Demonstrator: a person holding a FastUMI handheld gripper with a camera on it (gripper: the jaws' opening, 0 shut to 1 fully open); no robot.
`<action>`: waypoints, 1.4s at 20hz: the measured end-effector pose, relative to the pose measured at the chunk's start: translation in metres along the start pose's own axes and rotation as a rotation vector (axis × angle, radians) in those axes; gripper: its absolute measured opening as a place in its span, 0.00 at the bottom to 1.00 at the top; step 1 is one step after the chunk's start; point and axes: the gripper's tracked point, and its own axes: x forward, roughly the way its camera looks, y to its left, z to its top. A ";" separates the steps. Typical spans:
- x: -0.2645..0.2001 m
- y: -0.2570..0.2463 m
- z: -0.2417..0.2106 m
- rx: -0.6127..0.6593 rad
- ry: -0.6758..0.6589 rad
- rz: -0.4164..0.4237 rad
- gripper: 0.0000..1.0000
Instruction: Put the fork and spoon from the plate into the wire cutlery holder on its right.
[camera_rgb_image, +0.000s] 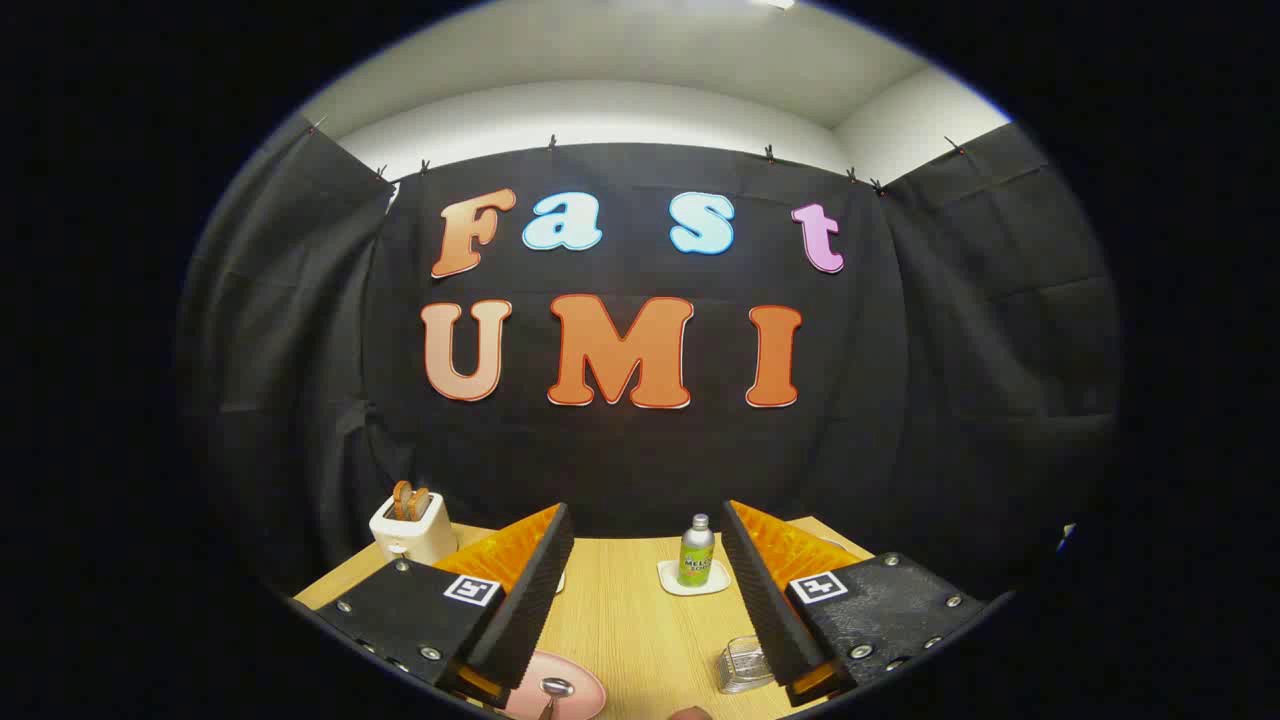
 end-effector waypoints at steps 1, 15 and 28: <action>0.000 -0.002 0.001 0.003 -0.002 0.000 0.90; 0.005 0.009 0.008 0.011 -0.015 0.050 0.90; -0.014 0.061 -0.087 -0.059 0.252 0.191 0.90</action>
